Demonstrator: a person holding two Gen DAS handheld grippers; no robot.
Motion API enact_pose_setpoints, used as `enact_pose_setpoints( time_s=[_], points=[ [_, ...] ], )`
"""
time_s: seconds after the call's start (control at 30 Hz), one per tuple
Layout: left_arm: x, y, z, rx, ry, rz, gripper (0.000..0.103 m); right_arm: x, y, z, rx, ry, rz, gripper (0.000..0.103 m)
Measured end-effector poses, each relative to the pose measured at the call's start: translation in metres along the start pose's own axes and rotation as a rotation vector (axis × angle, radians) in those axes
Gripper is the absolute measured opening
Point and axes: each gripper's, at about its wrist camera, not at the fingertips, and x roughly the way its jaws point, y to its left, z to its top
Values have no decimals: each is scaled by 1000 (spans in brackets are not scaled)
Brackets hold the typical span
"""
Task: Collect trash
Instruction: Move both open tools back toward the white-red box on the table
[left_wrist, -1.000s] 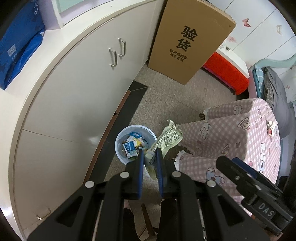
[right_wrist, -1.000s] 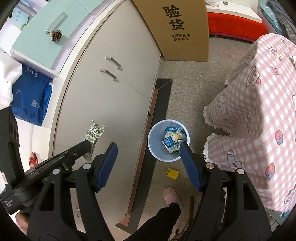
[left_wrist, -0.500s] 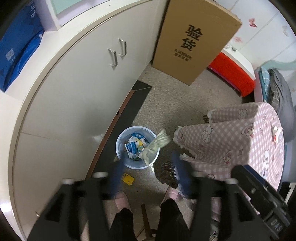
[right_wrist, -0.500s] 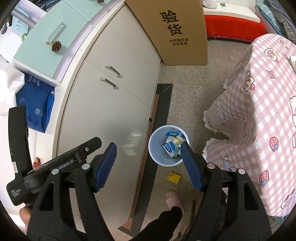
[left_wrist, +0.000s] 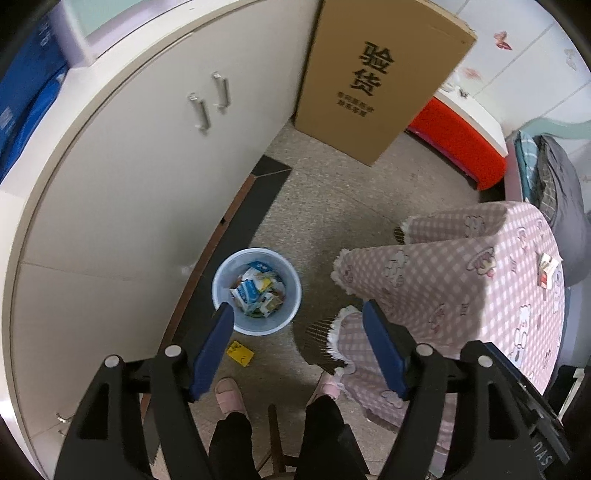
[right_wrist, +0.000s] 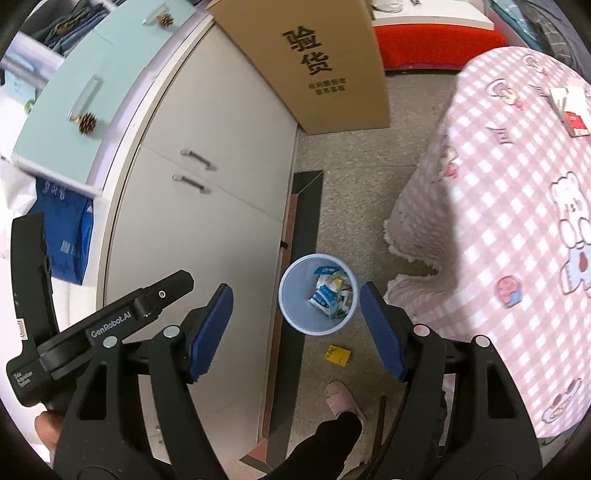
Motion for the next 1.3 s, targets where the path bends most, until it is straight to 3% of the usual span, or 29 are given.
enact_pose_setpoints(
  time_s=[0.23,0.43,0.57,0.77,0.9,1.03,1.17,1.3],
  points=[
    [7,-75,6,78,0,-44,71,-26,-59,22,66,-55,-41,71],
    [19,-159,9,161,8,-83,71,-59,-145,48,166,-119,-116,72],
    [30,-217,7,211,18,-80,71,-81,-201,65,241,-165,-168,75],
    [43,-271,11,243,24,-61,71,-104,-269,102,370,-239,-199,77],
    [45,-291,21,247,-10,-14,71,-105,-299,133,475,-271,-191,78],
    [47,-284,32,191,-20,31,71,-91,-309,172,524,-287,-237,81],
    [48,-266,42,123,-23,75,71,-62,-316,202,519,-212,-357,81],
    [45,-245,43,68,-30,97,71,-35,-333,210,549,-128,-450,81]
  ],
)
